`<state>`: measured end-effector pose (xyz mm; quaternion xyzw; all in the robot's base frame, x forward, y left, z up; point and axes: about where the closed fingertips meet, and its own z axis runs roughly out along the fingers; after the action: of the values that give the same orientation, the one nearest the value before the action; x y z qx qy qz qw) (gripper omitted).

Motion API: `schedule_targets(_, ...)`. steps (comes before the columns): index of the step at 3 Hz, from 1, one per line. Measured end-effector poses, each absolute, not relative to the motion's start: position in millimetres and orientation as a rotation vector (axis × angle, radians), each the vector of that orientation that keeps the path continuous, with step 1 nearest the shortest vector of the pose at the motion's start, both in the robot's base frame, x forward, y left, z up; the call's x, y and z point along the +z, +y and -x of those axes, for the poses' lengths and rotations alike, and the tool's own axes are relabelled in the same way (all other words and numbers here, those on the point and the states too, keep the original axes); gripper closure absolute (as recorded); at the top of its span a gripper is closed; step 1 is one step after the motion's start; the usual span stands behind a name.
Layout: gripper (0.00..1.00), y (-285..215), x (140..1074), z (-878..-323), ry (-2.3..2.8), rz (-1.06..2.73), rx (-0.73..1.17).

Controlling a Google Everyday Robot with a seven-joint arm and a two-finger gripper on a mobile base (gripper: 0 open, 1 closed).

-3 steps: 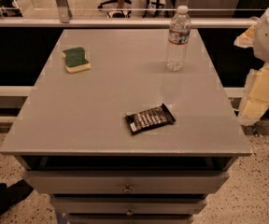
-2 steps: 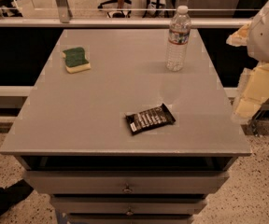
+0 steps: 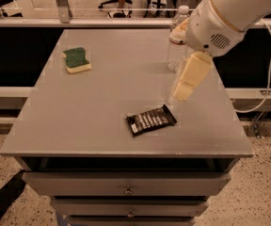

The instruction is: Move sponge near rxbar chocolate

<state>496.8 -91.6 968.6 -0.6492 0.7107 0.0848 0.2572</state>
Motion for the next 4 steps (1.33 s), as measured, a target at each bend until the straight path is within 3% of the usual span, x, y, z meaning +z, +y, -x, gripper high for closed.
schedule_targets(1, 0.0, -34.6, 975.1, -520.2, 1.843, 1.709, 0.336)
schedule_targets(3, 0.0, -27.5, 974.0, -521.6, 1.821, 1.685, 0.354)
schedule_targets(4, 0.0, 10.5, 969.9, -556.2, 1.756, 1.638, 0.403)
